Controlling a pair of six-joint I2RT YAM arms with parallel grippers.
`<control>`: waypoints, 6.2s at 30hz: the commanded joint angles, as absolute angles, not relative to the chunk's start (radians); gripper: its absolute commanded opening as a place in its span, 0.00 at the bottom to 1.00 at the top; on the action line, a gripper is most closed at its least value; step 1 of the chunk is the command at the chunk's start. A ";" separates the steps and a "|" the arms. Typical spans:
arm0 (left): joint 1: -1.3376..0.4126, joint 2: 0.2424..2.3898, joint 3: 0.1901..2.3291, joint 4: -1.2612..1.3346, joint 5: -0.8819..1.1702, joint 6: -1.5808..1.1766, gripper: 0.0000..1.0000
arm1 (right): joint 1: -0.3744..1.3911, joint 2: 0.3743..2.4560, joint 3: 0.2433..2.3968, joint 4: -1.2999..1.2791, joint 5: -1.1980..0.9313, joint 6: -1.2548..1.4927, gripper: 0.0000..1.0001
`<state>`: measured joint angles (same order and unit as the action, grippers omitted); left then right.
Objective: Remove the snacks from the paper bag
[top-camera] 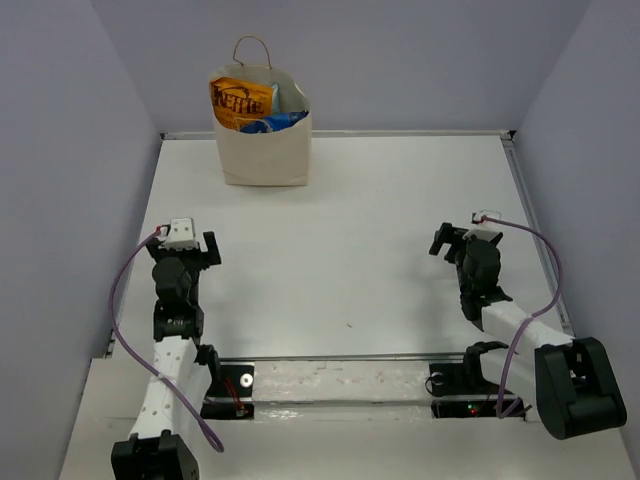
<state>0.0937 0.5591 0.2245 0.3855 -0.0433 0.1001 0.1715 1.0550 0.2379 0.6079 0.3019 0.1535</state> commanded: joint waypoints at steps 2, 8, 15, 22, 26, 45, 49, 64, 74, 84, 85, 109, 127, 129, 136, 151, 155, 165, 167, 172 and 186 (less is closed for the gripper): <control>0.097 0.609 0.299 0.381 0.139 0.379 0.99 | 0.176 1.013 0.235 0.597 0.325 0.158 1.00; 0.097 0.618 0.486 0.116 0.276 0.619 0.96 | 0.176 1.002 0.276 0.568 0.292 0.146 1.00; 0.078 0.728 0.889 0.112 0.438 0.988 0.99 | 0.176 1.025 0.370 0.566 0.259 0.130 1.00; 0.006 1.102 1.277 -0.083 0.555 1.024 0.99 | 0.176 1.086 0.426 0.577 0.230 0.094 1.00; -0.060 1.325 1.468 -0.097 0.512 0.949 0.99 | 0.176 1.100 0.431 0.581 0.232 0.097 1.00; -0.150 1.693 1.819 -0.104 0.437 0.948 0.55 | 0.176 1.049 0.357 0.569 0.291 0.083 1.00; -0.164 1.692 1.810 -0.126 0.440 0.976 0.00 | 0.176 1.042 0.357 0.561 0.322 0.069 1.00; -0.210 1.221 1.382 -0.241 0.644 1.061 0.00 | 0.186 1.160 0.834 0.109 -0.240 -0.043 0.96; -0.218 0.986 1.206 -0.285 0.673 0.951 0.00 | 0.491 1.446 1.535 -0.167 -0.417 -0.006 0.82; -0.226 0.828 1.120 -0.324 0.646 0.873 0.00 | 0.721 1.847 2.023 -0.271 -0.384 0.138 0.79; -0.227 0.821 1.114 -0.325 0.647 0.870 0.00 | 0.721 1.905 2.052 -0.273 -0.362 0.152 0.80; -0.227 0.744 0.988 -0.259 0.552 0.819 0.00 | 0.779 2.142 2.407 -0.135 -0.367 0.233 0.01; -0.227 0.784 0.989 -0.261 0.477 0.862 0.00 | 0.572 1.778 2.294 0.216 -0.031 0.387 0.01; -0.227 0.784 0.983 -0.256 0.479 0.862 0.00 | 0.493 1.711 2.200 0.248 -0.005 0.429 0.01; -0.227 0.804 0.991 -0.236 0.486 0.841 0.00 | 0.361 1.622 2.105 0.227 0.188 0.445 0.01; -0.225 0.807 0.983 -0.213 0.479 0.845 0.00 | 0.198 1.884 1.805 0.213 0.163 1.007 0.01; -0.225 0.805 0.985 -0.212 0.476 0.844 0.00 | 0.198 1.884 1.688 0.247 0.222 1.178 0.01; -0.225 0.813 0.979 -0.213 0.480 0.850 0.00 | 0.130 1.775 1.065 0.293 0.488 1.319 0.01; -0.225 0.811 0.973 -0.210 0.480 0.850 0.00 | 0.097 1.798 1.052 0.290 0.445 1.176 0.01; -0.226 0.799 0.960 -0.206 0.480 0.841 0.00 | 0.043 1.770 0.980 0.267 0.348 0.970 0.56; -0.225 0.669 0.891 -0.279 0.494 0.882 0.00 | 0.287 1.597 1.597 -0.017 0.022 0.125 1.00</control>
<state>-0.2226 0.7158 0.9112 -0.2474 0.4808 0.8589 0.1459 1.6775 1.3876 -0.0696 0.3492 0.4675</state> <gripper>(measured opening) 0.077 0.995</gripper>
